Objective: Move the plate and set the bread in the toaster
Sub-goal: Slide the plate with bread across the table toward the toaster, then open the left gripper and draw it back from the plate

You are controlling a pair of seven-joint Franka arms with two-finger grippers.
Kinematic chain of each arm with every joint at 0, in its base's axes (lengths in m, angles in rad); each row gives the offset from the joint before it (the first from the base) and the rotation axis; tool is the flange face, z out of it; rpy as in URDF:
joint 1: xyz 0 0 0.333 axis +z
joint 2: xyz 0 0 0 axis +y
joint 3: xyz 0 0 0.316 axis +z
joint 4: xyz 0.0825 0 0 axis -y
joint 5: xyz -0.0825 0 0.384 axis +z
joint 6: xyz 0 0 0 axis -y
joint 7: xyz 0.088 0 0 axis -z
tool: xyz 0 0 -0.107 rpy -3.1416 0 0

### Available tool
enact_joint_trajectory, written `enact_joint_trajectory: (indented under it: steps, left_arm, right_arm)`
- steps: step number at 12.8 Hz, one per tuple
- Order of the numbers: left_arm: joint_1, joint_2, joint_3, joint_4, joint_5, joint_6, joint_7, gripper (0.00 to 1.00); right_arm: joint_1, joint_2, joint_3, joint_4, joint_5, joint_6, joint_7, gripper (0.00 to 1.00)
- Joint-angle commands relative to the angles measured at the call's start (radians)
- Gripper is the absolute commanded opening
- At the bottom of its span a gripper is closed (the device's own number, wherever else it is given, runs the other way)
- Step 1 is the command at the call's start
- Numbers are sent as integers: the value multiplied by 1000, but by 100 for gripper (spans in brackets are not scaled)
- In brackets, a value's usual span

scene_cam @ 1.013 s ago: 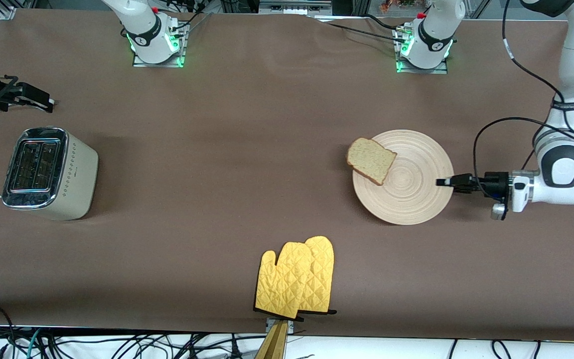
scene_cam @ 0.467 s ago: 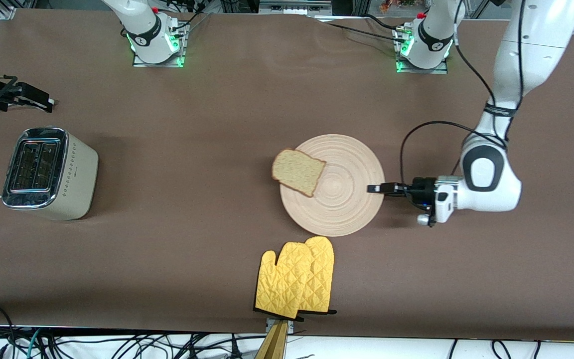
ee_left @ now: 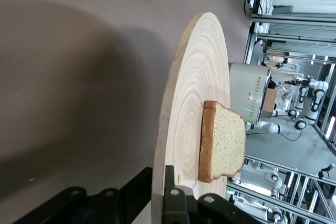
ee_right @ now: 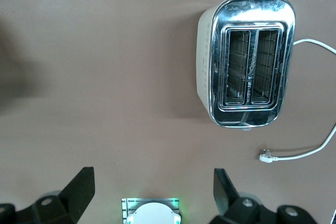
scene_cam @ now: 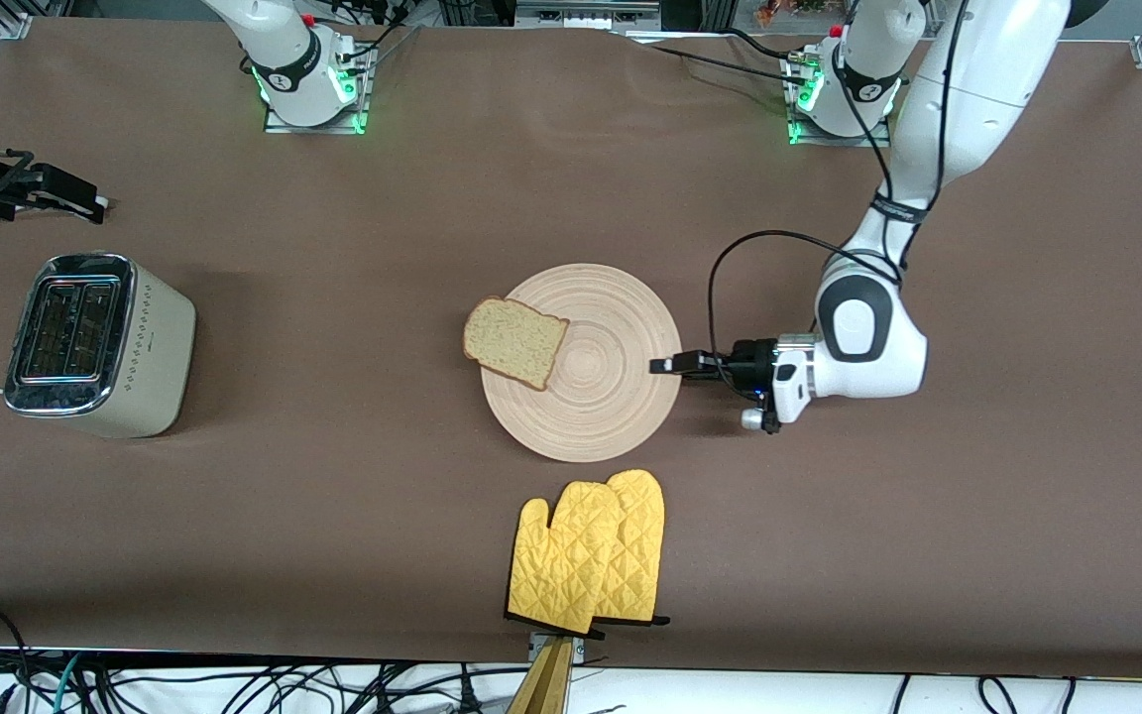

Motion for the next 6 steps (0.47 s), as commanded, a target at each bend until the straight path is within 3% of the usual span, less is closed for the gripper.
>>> enact_joint_trajectory:
  steps: [1, 6]
  left_arm:
    - [-64, 22, 9, 4, -114, 2, 104, 0]
    - [-147, 82, 9, 39, -150, 93, 154, 0]
  right_arm:
    - [-5, -2, -1, 21, 16, -20, -19, 100]
    - [-5, 0, -2, 19, 14, -21, -17, 100]
